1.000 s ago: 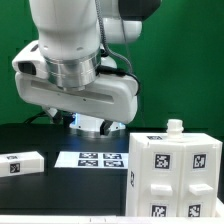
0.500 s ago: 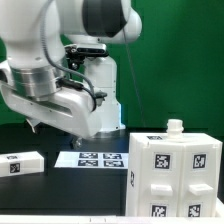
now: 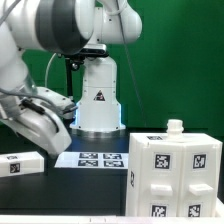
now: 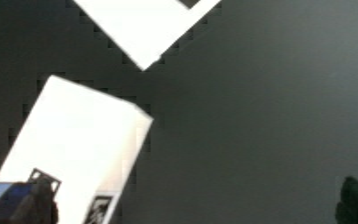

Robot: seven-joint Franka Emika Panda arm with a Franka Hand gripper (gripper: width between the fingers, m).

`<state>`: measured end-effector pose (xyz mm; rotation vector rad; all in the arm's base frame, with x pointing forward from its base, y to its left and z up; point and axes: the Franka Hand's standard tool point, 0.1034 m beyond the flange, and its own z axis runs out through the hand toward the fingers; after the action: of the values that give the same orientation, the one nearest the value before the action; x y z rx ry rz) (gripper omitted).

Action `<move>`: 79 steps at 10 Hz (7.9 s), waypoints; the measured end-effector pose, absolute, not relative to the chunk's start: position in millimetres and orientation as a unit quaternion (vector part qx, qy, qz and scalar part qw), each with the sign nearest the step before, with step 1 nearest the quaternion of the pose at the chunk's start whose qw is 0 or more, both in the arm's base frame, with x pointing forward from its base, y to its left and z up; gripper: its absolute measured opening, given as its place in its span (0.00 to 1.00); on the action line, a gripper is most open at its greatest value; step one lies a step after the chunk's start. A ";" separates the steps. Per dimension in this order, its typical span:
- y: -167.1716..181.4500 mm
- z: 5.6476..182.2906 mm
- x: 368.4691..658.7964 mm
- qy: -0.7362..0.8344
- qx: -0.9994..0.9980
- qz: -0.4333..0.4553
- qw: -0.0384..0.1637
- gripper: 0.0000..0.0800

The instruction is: Assemble cabinet

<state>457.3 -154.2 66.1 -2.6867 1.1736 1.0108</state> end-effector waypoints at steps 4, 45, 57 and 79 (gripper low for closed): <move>-160.0 60.1 466.4 0.371 -0.877 0.306 0.020 1.00; -68.3 145.8 519.6 0.448 -0.888 0.100 0.009 0.70; -6.7 197.3 576.1 0.405 -0.910 0.085 -0.008 0.70; 74.0 163.3 631.0 0.365 -0.929 -0.005 -0.056 0.70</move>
Offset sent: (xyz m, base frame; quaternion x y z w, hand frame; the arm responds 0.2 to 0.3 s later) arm 0.0000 0.0000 0.0000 0.0000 0.0000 0.0000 1.0000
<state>631.0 74.0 163.3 -3.0283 1.1896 -0.0152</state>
